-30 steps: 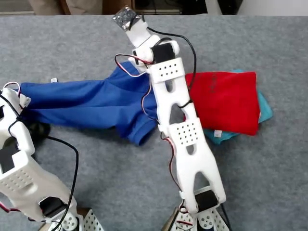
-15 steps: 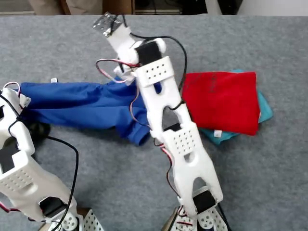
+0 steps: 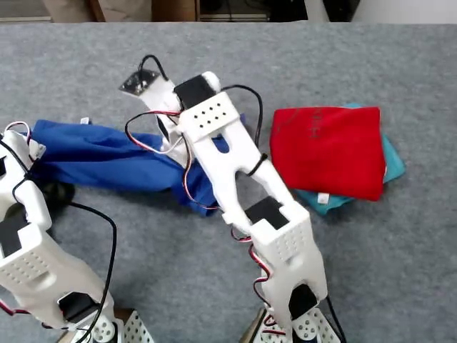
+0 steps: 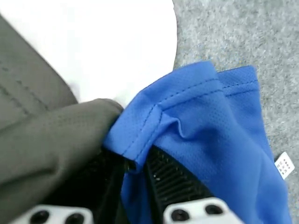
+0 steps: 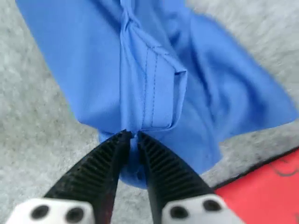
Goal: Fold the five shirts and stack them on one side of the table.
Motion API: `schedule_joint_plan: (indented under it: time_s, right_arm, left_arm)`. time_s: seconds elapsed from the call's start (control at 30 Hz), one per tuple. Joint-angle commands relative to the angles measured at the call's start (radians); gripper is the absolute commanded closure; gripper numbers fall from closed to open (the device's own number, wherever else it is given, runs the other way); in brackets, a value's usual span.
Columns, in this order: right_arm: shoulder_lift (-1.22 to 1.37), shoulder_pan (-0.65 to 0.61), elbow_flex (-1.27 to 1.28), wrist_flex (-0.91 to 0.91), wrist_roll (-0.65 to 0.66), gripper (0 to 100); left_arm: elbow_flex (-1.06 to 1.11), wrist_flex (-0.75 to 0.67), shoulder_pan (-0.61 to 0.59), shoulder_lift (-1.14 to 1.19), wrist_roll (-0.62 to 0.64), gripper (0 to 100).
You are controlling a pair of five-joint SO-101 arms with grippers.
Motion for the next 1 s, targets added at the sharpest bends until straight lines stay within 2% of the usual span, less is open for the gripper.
schedule_joint_plan:
  time_s: [0.0, 0.1, 0.17, 0.33, 0.5, 0.57, 0.77, 0.97]
  right_arm:
    - [-0.090, -0.007, 0.013, 0.008, -0.058, 83.9]
    - [-0.120, -0.008, 0.018, 0.014, -0.028, 69.8]
    - [-0.145, -0.010, 0.019, 0.014, -0.015, 66.2]
    - [-0.219, -0.012, 0.053, 0.018, -0.009, 69.7]
    - [-0.355, -0.047, 0.275, 0.017, 0.012, 80.3]
    - [-0.407, -0.077, 0.381, 0.014, -0.031, 78.3]
    - [-0.464, -0.130, 0.564, -0.077, -0.130, 62.6]
    - [-0.435, -0.116, 0.641, -0.201, -0.132, 62.4]
  left_arm:
    - [-0.040, -0.003, 0.009, -0.007, 0.005, 98]
    - [-0.040, -0.003, 0.009, -0.007, 0.005, 98]
    - [-0.040, -0.003, 0.009, -0.007, 0.005, 98]
    - [-0.040, -0.003, 0.009, -0.007, 0.005, 98]
    - [-0.040, -0.003, 0.009, -0.007, 0.005, 98]
    - [-0.040, -0.003, 0.009, -0.007, 0.005, 98]
    - [-0.040, -0.003, 0.009, -0.007, 0.005, 98]
    - [-0.038, -0.003, 0.009, -0.007, 0.005, 98]
